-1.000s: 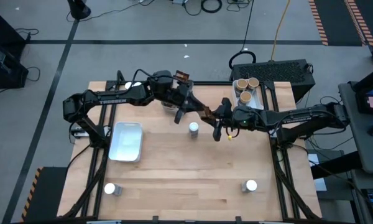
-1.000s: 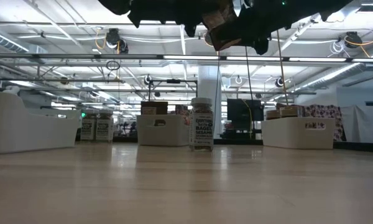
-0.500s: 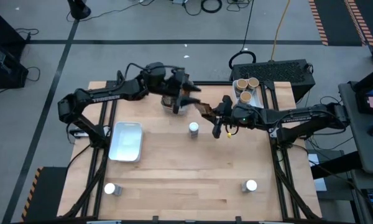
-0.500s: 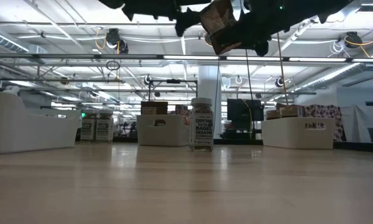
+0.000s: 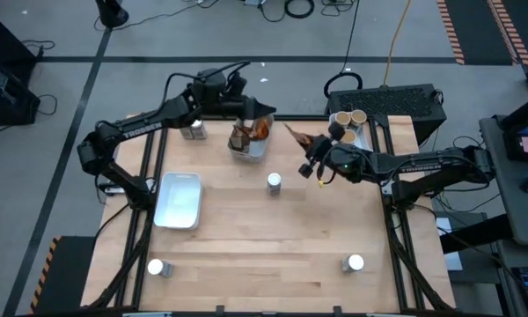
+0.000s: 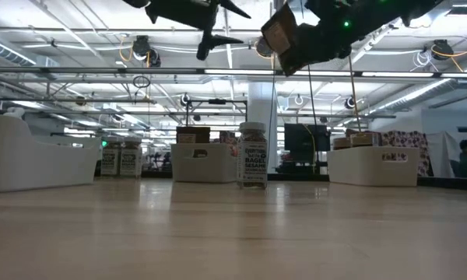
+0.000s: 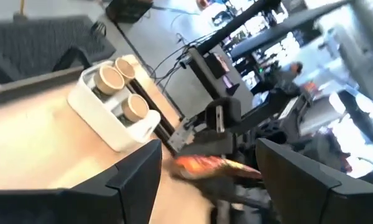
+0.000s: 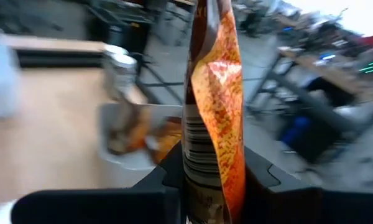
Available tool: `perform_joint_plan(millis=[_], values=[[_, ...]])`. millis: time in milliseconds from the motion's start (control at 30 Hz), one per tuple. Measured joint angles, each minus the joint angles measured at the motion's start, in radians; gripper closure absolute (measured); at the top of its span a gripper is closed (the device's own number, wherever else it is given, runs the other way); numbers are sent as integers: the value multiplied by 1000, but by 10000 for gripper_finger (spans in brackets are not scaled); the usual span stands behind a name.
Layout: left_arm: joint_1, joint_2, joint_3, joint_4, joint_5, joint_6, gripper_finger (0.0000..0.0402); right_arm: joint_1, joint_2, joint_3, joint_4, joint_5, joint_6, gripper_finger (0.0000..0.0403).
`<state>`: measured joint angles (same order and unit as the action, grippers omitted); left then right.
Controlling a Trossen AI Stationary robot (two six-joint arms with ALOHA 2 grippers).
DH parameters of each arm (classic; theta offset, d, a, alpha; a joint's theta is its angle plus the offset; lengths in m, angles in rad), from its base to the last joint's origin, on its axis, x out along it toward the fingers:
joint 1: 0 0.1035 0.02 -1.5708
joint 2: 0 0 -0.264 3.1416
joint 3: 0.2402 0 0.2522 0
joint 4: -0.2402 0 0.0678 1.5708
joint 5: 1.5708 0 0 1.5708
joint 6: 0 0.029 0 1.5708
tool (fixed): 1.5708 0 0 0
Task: Sort spices by type
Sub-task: Put the orange spice pack on the gray bin
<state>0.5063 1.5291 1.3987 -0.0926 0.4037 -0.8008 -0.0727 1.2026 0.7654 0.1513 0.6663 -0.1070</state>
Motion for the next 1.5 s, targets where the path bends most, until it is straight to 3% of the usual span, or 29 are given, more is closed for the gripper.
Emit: perform_joint_plan(millis=[333,600,933,1500], values=[[4,0,0,5,-4,-390,139,0,28,0,0,277,-360,335],[-46,31,0,-37,-58,-480,139,0,100,0,4,381,-431,334],[-103,134,0,-41,-18,-611,139,1,147,-1,82,406,-585,333],[-117,180,-1,73,-20,-660,140,2,149,-1,129,347,-581,333]])
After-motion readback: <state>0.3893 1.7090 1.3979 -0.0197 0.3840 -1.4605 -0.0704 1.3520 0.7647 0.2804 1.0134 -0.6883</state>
